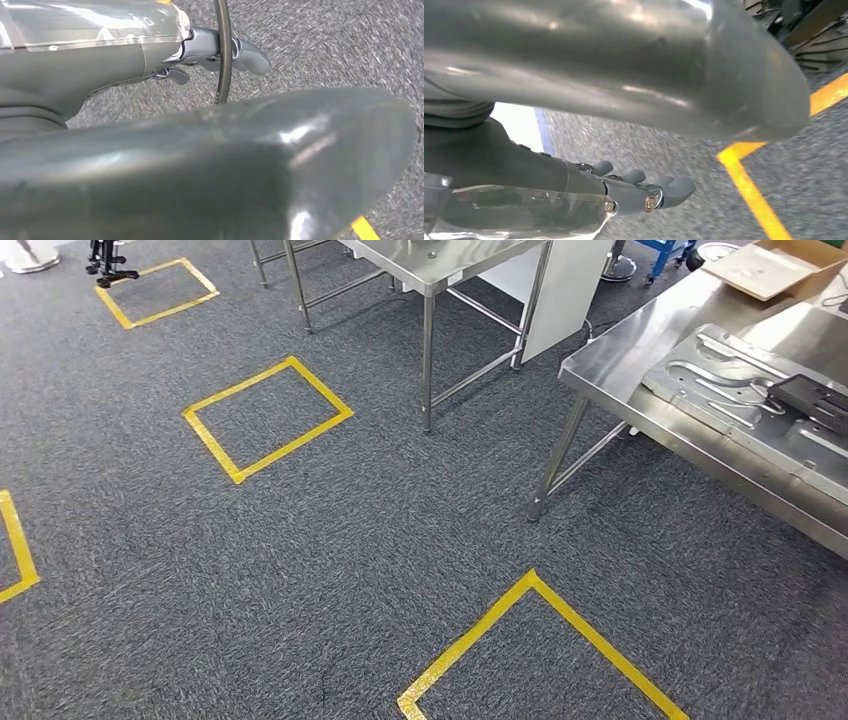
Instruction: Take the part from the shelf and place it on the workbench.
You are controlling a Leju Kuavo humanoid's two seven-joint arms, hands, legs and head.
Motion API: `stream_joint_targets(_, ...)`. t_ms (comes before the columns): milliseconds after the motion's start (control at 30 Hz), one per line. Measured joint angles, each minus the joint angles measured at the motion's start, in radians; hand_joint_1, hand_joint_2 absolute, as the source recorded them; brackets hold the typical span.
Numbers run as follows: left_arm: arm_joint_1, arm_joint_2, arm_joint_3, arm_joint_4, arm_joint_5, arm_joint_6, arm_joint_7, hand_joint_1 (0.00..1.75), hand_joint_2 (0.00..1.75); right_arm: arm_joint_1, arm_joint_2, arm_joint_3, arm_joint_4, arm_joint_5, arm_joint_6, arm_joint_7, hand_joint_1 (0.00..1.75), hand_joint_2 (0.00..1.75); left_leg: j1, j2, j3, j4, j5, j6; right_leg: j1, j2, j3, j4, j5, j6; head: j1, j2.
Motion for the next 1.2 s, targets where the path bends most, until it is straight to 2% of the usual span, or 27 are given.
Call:
stream_joint_targets(33,-0.001,0.000,0.000,0.000,0.000,0.001,-0.002,0.00,0.00,-0.001,0.000,-0.001,0.002,0.002,0.000,-0.003,0.00,0.00,0.001,-0.010,-0.004,0.002,0.000,-0.006,0.001,0.014,0.006,-0.016,0.000,-0.002,0.000,0.000)
stream_joint_targets(67,-0.001,0.000,0.000,0.000,-0.001,0.003,-0.003,0.00,0.00,-0.004,0.000,-0.002,0.004,0.005,0.000,-0.007,0.00,0.00,0.002,-0.021,-0.008,0.001,0.001,-0.014,0.004,0.014,0.007,-0.019,-0.001,-0.005,0.000,0.000)
stream_joint_targets(100,0.001,0.001,0.000,0.000,-0.001,0.006,-0.005,0.00,0.00,-0.006,0.000,-0.004,0.006,0.009,0.001,-0.012,0.00,0.00,0.004,-0.030,-0.010,-0.001,0.003,-0.021,0.004,0.003,0.008,-0.021,0.001,-0.011,0.000,0.000)
stream_joint_targets(133,0.002,0.001,0.001,0.000,-0.002,0.009,-0.007,0.00,0.00,-0.009,0.000,-0.006,0.008,0.012,0.001,-0.016,0.00,0.00,0.006,-0.024,-0.012,0.002,0.001,-0.027,0.003,-0.009,0.011,-0.026,0.004,-0.017,0.000,0.000)
stream_joint_targets(200,0.000,0.003,0.002,0.002,-0.004,0.016,-0.010,0.00,0.00,-0.013,0.000,-0.013,0.012,0.019,0.002,-0.026,0.00,0.00,0.005,0.018,-0.033,0.051,-0.030,-0.036,0.001,-0.035,0.016,-0.036,0.009,-0.031,-0.001,0.000)
stream_joint_targets(233,-0.002,0.004,0.002,0.004,-0.005,0.018,-0.011,0.00,0.00,-0.013,-0.001,-0.016,0.015,0.021,0.002,-0.029,0.00,0.00,0.006,0.045,-0.057,0.103,-0.061,-0.039,0.002,-0.049,0.017,-0.038,0.010,-0.035,-0.001,0.000)
stream_joint_targets(267,-0.005,0.004,0.002,0.006,-0.005,0.019,-0.011,0.00,0.00,-0.013,-0.001,-0.019,0.019,0.022,0.003,-0.031,0.00,0.00,0.007,0.061,-0.089,0.168,-0.094,-0.043,0.004,-0.064,0.017,-0.038,0.009,-0.038,-0.001,0.000)
stream_joint_targets(300,-0.006,0.005,0.002,0.008,-0.005,0.020,-0.012,0.00,0.00,-0.014,-0.001,-0.021,0.022,0.022,0.003,-0.032,0.00,0.00,0.009,0.068,-0.117,0.228,-0.120,-0.046,0.006,-0.080,0.017,-0.038,0.007,-0.040,-0.001,0.000)
stream_joint_targets(333,-0.006,0.005,0.002,0.010,-0.005,0.020,-0.012,0.00,0.00,-0.015,-0.001,-0.023,0.025,0.023,0.003,-0.033,0.00,0.00,0.009,0.072,-0.134,0.265,-0.129,-0.048,0.007,-0.095,0.017,-0.038,0.006,-0.040,-0.001,0.000)
stream_joint_targets(367,-0.004,0.006,0.002,0.011,-0.005,0.020,-0.012,0.00,0.00,-0.017,-0.002,-0.024,0.028,0.023,0.003,-0.034,0.00,0.00,0.010,0.076,-0.133,0.266,-0.120,-0.049,0.007,-0.109,0.018,-0.038,0.004,-0.040,-0.001,0.000)
stream_joint_targets(400,-0.002,0.006,0.002,0.012,-0.005,0.021,-0.012,0.00,0.00,-0.019,-0.002,-0.025,0.030,0.023,0.002,-0.034,0.00,0.00,0.010,0.081,-0.112,0.229,-0.093,-0.048,0.007,-0.121,0.020,-0.038,0.003,-0.039,-0.001,0.000)
stream_joint_targets(433,-0.001,0.007,0.002,0.012,-0.005,0.023,-0.012,0.00,0.00,-0.021,-0.002,-0.025,0.033,0.024,0.002,-0.034,0.00,0.00,0.009,0.094,-0.077,0.163,-0.058,-0.046,0.008,-0.133,0.023,-0.038,0.000,-0.037,-0.001,0.000)
stream_joint_targets(500,-0.003,0.008,0.003,0.012,-0.005,0.025,-0.012,0.00,0.00,-0.025,-0.002,-0.025,0.039,0.023,0.001,-0.034,0.00,0.00,0.003,0.134,-0.011,0.037,-0.014,-0.035,0.012,-0.154,0.031,-0.037,-0.006,-0.029,-0.001,0.000)
stream_joint_targets(567,-0.004,0.009,0.003,0.012,-0.006,0.026,-0.013,0.00,0.00,-0.031,-0.002,-0.026,0.044,0.023,0.001,-0.034,0.00,0.00,-0.005,0.149,0.005,-0.005,-0.008,-0.025,0.015,-0.173,0.035,-0.037,-0.009,-0.019,-0.001,0.000)
stream_joint_targets(600,-0.003,0.009,0.003,0.012,-0.006,0.026,-0.014,0.00,0.00,-0.035,-0.002,-0.026,0.047,0.023,0.001,-0.034,0.00,0.00,-0.006,0.137,0.002,-0.007,-0.005,-0.019,0.015,-0.182,0.038,-0.038,-0.010,-0.014,-0.001,0.000)
stream_joint_targets(633,-0.001,0.009,0.003,0.012,-0.007,0.027,-0.014,0.00,0.00,-0.039,-0.002,-0.027,0.048,0.023,0.001,-0.034,0.00,0.00,-0.004,0.127,0.003,-0.011,-0.001,-0.014,0.014,-0.182,0.040,-0.037,-0.012,-0.009,-0.001,0.000)
stream_joint_targets(700,0.001,0.009,0.003,0.012,-0.008,0.026,-0.014,0.00,0.00,-0.042,-0.001,-0.028,0.051,0.023,0.001,-0.035,0.00,0.00,0.001,0.108,0.006,-0.021,0.008,-0.002,0.010,-0.142,0.028,-0.003,-0.041,-0.001,-0.001,0.000)
stream_joint_targets(767,-0.001,0.008,0.003,0.012,-0.008,0.025,-0.014,0.00,0.00,-0.041,0.000,-0.029,0.055,0.023,0.002,-0.035,0.00,0.00,0.002,0.090,0.006,-0.024,0.013,0.006,0.005,-0.086,-0.024,0.107,-0.105,0.002,0.000,0.000)
stream_joint_targets(800,-0.002,0.009,0.003,0.012,-0.008,0.024,-0.014,0.00,0.00,-0.041,0.001,-0.030,0.057,0.023,0.002,-0.035,0.00,0.00,0.001,0.079,0.004,-0.024,0.014,0.009,0.004,-0.074,-0.058,0.174,-0.134,0.002,-0.001,0.000)
stream_joint_targets(833,-0.002,0.008,0.003,0.012,-0.008,0.023,-0.014,0.00,0.00,-0.040,0.002,-0.031,0.059,0.023,0.002,-0.035,0.00,0.00,0.001,0.066,0.004,-0.023,0.014,0.009,0.004,-0.070,-0.084,0.222,-0.147,0.003,-0.001,0.000)
stream_joint_targets(867,-0.002,0.008,0.003,0.012,-0.008,0.022,-0.014,0.00,0.00,-0.038,0.002,-0.032,0.061,0.022,0.002,-0.035,0.00,0.00,0.000,0.053,0.004,-0.023,0.014,0.009,0.003,-0.068,-0.095,0.238,-0.139,0.003,-0.001,0.000)
stream_joint_targets(900,-0.001,0.008,0.003,0.012,-0.008,0.021,-0.014,0.00,0.00,-0.038,0.002,-0.032,0.062,0.022,0.002,-0.035,0.00,0.00,0.001,0.039,0.005,-0.022,0.013,0.008,0.003,-0.066,-0.089,0.215,-0.112,0.003,-0.001,0.000)
stream_joint_targets(933,0.000,0.008,0.003,0.012,-0.008,0.020,-0.014,0.00,0.00,-0.037,0.002,-0.032,0.062,0.021,0.002,-0.034,0.00,0.00,0.001,0.025,0.007,-0.020,0.012,0.007,0.001,-0.059,-0.065,0.158,-0.072,0.003,-0.001,0.000)
stream_joint_targets(1000,-0.001,0.008,0.003,0.012,-0.008,0.018,-0.014,0.00,0.00,-0.035,0.002,-0.032,0.062,0.018,0.003,-0.034,0.00,0.00,0.000,-0.001,0.005,-0.012,0.008,-0.002,-0.004,-0.012,-0.013,0.036,-0.014,0.000,-0.001,0.000)
stream_joint_targets(1067,-0.002,0.008,0.003,0.012,-0.008,0.017,-0.014,0.00,0.00,-0.033,0.002,-0.031,0.062,0.015,0.003,-0.033,0.00,0.00,0.000,-0.023,-0.002,-0.005,0.005,-0.016,-0.003,0.015,0.008,-0.014,-0.004,-0.005,-0.001,0.000)
stream_joint_targets(1133,0.001,0.008,0.003,0.012,-0.008,0.017,-0.014,0.00,0.00,-0.033,0.002,-0.030,0.061,0.014,0.003,-0.030,0.00,0.00,0.003,-0.036,-0.008,-0.004,0.006,-0.029,0.000,-0.007,0.011,-0.019,-0.002,-0.016,-0.001,0.000)
stream_joint_targets(1200,0.002,0.008,0.004,0.012,-0.008,0.017,-0.014,0.00,0.00,-0.032,0.001,-0.030,0.060,0.013,0.003,-0.029,0.00,0.00,0.003,0.004,-0.022,0.027,-0.015,-0.038,0.000,-0.032,0.016,-0.026,0.002,-0.031,-0.001,0.000)
